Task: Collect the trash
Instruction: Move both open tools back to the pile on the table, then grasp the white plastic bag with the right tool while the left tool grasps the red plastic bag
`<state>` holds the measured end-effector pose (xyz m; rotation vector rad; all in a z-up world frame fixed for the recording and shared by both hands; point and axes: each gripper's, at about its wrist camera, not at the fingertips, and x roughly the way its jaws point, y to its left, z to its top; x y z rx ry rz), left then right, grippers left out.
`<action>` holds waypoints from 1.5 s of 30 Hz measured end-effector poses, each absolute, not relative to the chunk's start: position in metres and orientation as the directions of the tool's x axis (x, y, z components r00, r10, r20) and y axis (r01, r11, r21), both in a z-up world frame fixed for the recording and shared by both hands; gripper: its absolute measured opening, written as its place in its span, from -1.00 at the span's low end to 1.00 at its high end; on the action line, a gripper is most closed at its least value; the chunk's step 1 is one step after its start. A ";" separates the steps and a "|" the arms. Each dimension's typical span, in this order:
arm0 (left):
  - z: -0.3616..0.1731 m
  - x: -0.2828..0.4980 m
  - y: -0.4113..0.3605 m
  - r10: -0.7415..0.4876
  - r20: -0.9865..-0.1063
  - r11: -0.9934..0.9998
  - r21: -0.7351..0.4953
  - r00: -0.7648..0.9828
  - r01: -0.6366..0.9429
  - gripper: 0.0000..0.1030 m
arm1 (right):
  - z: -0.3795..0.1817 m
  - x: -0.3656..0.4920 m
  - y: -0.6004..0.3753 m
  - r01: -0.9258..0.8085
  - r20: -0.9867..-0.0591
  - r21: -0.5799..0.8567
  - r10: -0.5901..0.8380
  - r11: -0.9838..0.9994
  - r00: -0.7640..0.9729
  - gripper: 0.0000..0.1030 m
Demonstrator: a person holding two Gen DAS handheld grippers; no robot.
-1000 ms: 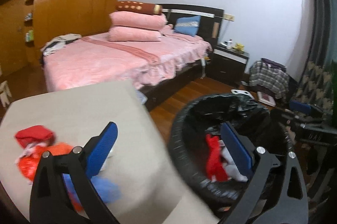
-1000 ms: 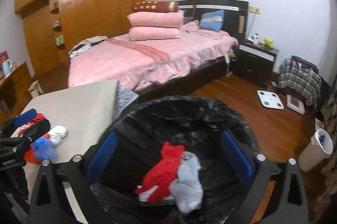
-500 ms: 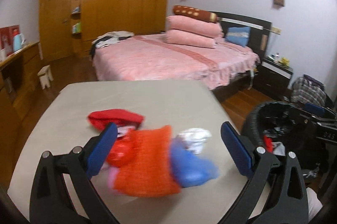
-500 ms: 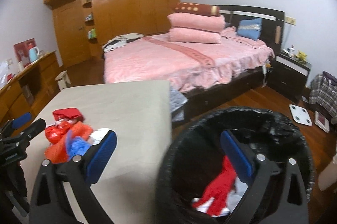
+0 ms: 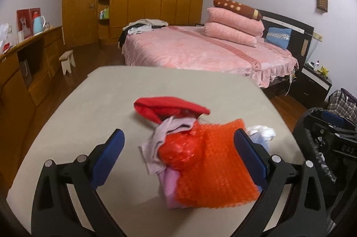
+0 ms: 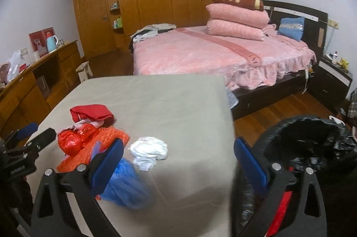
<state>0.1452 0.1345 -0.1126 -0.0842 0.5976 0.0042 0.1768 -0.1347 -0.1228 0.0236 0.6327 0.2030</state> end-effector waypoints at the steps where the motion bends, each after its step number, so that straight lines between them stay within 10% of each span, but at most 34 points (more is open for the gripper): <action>1: -0.117 0.144 0.137 -0.016 -0.565 0.997 -0.075 0.825 -0.032 0.85 | -0.126 0.180 -0.131 -0.186 -0.589 0.083 0.199 0.979 0.783 0.87; 17: -0.140 0.157 0.156 0.005 -0.597 0.995 -0.079 0.802 -0.065 0.85 | -0.177 0.220 -0.094 -0.251 -0.704 0.065 0.223 0.966 0.675 0.51; 28: -0.143 0.153 0.153 -0.005 -0.613 0.994 -0.086 0.790 -0.061 0.57 | -0.178 0.219 -0.073 -0.359 -0.715 0.050 0.285 0.932 0.639 -0.19; 45: -0.146 0.146 0.123 -0.034 -0.648 0.995 -0.092 0.761 -0.034 0.12 | -0.156 0.199 -0.093 -0.310 -0.669 0.067 0.272 0.949 0.691 -0.21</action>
